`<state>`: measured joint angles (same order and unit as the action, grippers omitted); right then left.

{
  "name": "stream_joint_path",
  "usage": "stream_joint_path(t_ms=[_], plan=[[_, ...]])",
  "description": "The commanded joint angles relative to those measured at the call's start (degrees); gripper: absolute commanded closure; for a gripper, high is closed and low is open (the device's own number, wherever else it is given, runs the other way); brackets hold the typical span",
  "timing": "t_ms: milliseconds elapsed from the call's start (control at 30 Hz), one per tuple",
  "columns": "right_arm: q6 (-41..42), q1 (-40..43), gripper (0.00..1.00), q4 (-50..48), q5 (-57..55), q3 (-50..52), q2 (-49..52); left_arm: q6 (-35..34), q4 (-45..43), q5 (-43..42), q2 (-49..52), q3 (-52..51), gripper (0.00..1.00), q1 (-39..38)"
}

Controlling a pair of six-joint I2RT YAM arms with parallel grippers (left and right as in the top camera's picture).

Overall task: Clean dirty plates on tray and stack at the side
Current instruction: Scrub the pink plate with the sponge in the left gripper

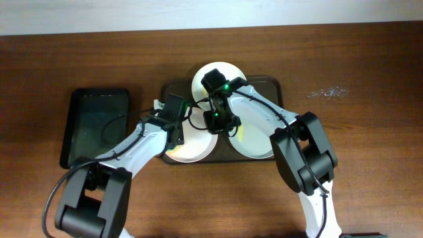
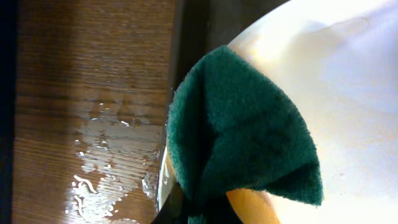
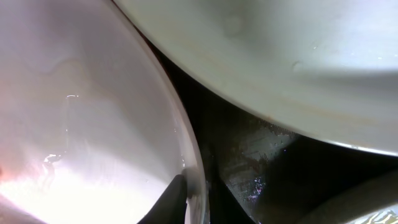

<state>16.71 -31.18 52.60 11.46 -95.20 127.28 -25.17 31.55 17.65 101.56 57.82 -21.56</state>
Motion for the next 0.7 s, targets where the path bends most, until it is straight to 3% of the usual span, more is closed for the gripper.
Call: stream_joint_path(t_ms=[0,33,100,300,367,467,500,567,667], plan=[[0.22,-0.31,0.85,0.24,-1.57,1.99,1.09,-4.94,-0.33,-7.82,-5.73,1.01,1.0,1.22],[0.24,-0.31,0.85,0.24,-1.57,1.99,1.09,-5.03,-2.25,-14.14,-5.55,0.94,1.0,1.22],[0.24,-0.31,0.85,0.33,-1.55,1.99,1.09,-5.2,-4.61,-18.93,-4.79,0.87,1.0,1.2],[0.22,-0.31,0.85,0.24,-1.57,1.99,1.09,-5.2,-8.52,-20.24,3.69,0.81,1.0,0.57],[0.22,-0.31,0.85,0.28,-1.57,1.99,1.09,-5.01,-7.48,-12.35,5.38,0.83,1.0,0.74],[0.22,-0.31,0.92,0.17,-1.62,1.99,1.09,-5.7,0.5,15.28,1.99,0.85,1.0,0.74],[0.22,-0.31,0.95,0.07,-1.6,1.99,1.09,-6.82,2.4,20.5,-0.2,0.85,1.0,0.74],[0.22,-0.31,0.96,0.09,-1.57,1.99,1.09,-6.97,2.38,16.26,-5.46,0.85,1.0,0.72],[0.22,-0.31,0.96,1.92,-1.57,0.26,-0.04,-6.91,2.38,-5.11,-17.29,0.85,1.0,0.74]])
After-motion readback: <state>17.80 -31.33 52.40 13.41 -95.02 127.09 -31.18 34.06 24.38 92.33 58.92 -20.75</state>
